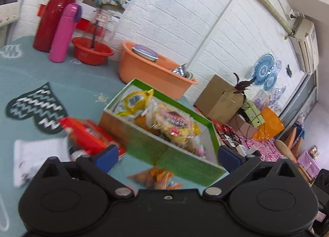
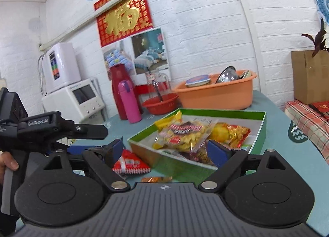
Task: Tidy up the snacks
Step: 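Grasp an orange-labelled snack bag with the right gripper while the left grasps another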
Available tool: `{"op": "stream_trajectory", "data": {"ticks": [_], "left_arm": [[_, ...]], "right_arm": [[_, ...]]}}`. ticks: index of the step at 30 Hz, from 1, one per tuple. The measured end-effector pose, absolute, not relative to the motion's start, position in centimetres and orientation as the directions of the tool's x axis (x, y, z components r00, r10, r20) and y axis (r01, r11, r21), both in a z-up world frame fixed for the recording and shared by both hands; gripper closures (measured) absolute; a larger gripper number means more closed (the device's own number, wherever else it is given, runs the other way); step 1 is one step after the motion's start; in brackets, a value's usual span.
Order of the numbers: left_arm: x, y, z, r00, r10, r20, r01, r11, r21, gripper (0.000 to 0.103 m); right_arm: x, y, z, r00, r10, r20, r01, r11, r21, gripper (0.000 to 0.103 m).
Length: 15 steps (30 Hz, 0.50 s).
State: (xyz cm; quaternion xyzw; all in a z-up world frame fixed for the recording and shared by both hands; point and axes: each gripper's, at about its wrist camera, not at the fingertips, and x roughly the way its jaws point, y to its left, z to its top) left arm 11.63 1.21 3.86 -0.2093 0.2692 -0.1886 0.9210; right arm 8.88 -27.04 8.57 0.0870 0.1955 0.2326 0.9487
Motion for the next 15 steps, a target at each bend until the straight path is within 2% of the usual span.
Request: {"op": "stream_trajectory", "data": {"ticks": [10, 15], "left_arm": [[6.2, 4.7, -0.3, 0.774, -0.424, -0.469, 0.108, 0.819, -0.563, 0.000], [5.4, 5.7, -1.0, 0.771, -0.426, -0.473, 0.087, 0.807, -0.585, 0.000]], "right_arm": [[10.1, -23.2, 4.6, 0.716, 0.492, -0.496, -0.476, 0.863, 0.169, 0.000], [12.4, -21.2, 3.2, 0.709, 0.455, -0.539, -0.486, 0.869, 0.094, 0.000]]}}
